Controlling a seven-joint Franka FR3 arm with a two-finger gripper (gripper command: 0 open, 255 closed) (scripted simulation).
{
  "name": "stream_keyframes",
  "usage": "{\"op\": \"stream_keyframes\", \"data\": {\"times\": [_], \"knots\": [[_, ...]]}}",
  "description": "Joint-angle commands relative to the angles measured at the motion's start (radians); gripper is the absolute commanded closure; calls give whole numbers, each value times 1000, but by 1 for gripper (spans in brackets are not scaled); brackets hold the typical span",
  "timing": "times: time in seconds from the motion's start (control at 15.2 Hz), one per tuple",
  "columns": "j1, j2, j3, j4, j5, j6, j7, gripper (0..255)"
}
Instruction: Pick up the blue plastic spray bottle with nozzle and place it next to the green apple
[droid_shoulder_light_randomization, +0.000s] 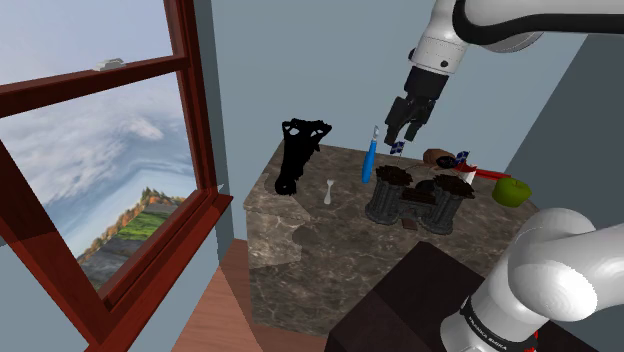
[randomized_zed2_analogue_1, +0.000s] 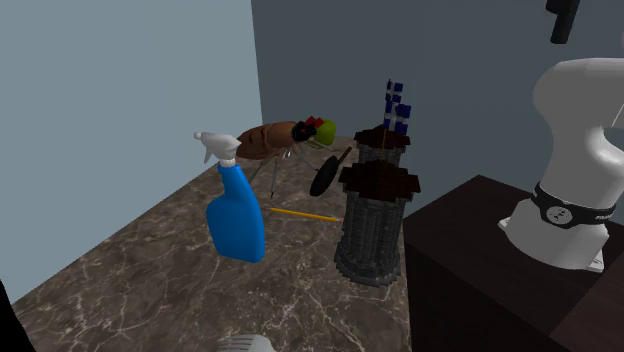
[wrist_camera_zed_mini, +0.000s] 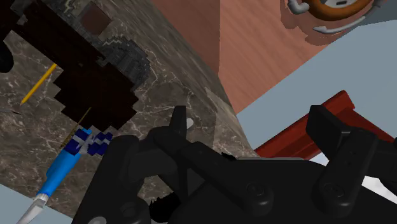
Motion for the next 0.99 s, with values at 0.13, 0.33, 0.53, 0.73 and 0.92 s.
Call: {"op": "stream_keyframes", "data": {"times": [0.13, 0.33, 0.53, 0.73, 0.92], "knots": [[-18, 74, -9, 32, -12, 34, 14, 0], [-43, 185, -25, 87, -28, 79, 35, 0], [-66, 294, -42, 150, -43, 114, 57, 0], [-89, 402, -60, 221, -55, 140, 80, 0], [-110, 507, -81, 298, -63, 157, 101, 0]]}}
